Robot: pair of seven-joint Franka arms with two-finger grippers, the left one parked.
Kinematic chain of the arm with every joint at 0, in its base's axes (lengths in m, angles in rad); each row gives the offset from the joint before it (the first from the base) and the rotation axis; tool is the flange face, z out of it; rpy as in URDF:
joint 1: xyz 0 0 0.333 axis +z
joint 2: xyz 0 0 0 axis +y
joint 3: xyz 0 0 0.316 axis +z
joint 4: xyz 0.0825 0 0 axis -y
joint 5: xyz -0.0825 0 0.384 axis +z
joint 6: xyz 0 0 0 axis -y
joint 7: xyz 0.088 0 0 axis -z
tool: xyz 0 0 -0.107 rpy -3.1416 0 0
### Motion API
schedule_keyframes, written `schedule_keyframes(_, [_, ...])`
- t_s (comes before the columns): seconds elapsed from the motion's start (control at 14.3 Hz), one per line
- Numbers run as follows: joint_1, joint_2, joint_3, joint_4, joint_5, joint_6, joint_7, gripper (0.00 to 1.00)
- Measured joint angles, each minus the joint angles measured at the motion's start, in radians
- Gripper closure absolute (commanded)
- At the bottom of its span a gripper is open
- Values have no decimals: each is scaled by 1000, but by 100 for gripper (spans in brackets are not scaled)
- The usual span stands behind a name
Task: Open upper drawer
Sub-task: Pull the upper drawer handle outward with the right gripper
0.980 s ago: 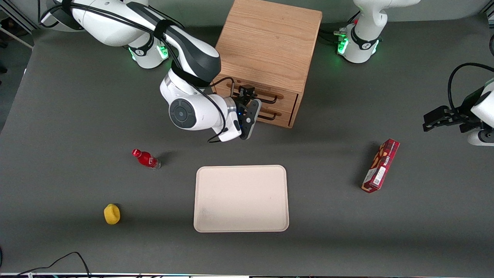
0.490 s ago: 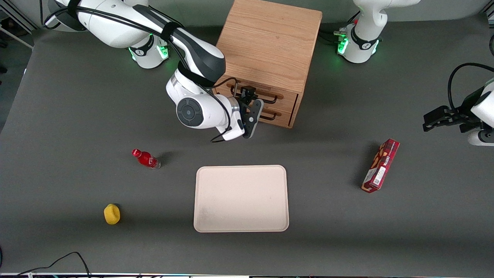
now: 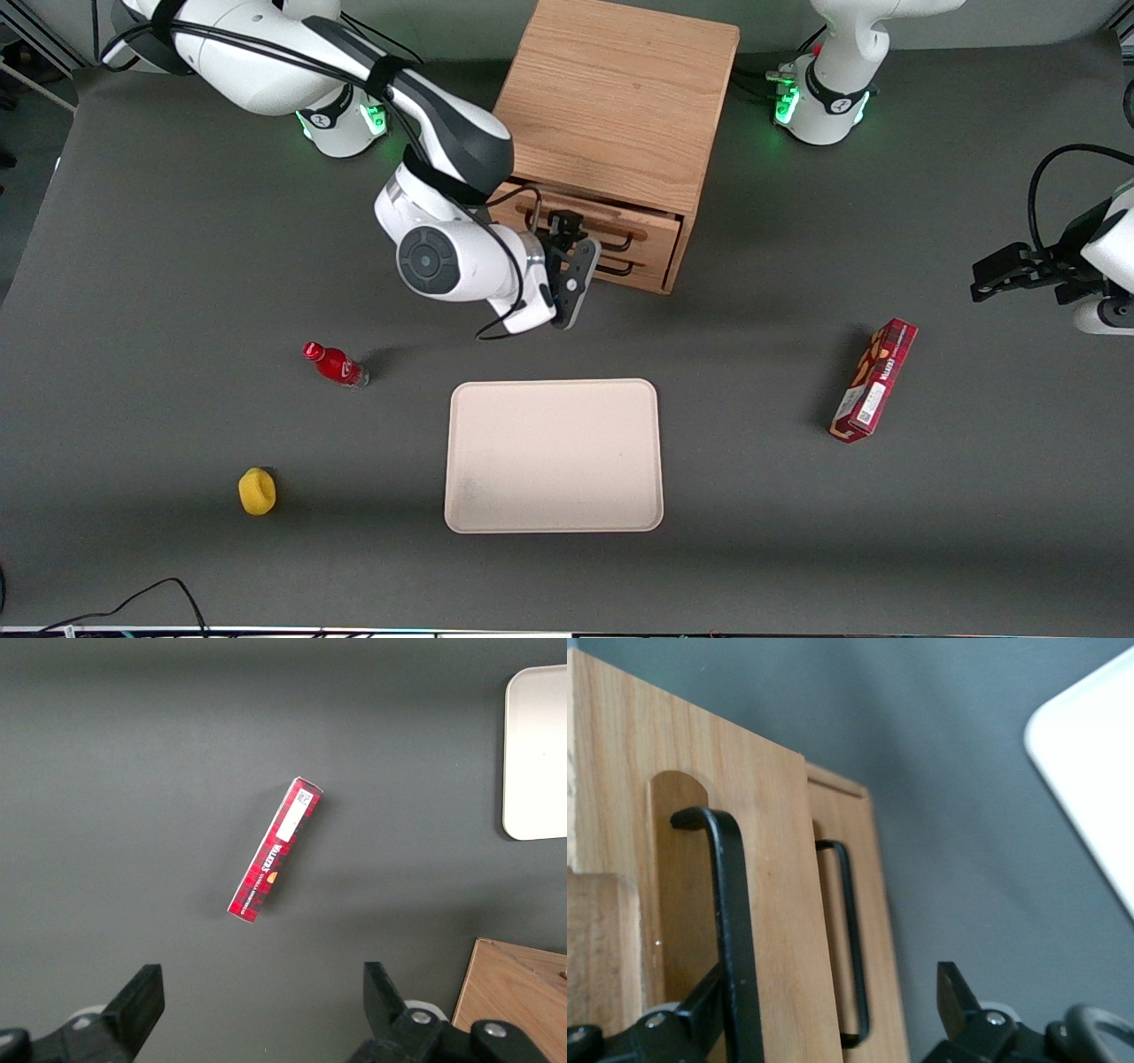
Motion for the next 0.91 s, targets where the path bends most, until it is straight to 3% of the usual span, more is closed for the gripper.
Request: schedule_keyframes(0.91, [-16, 89, -80, 160, -36, -8, 0, 0])
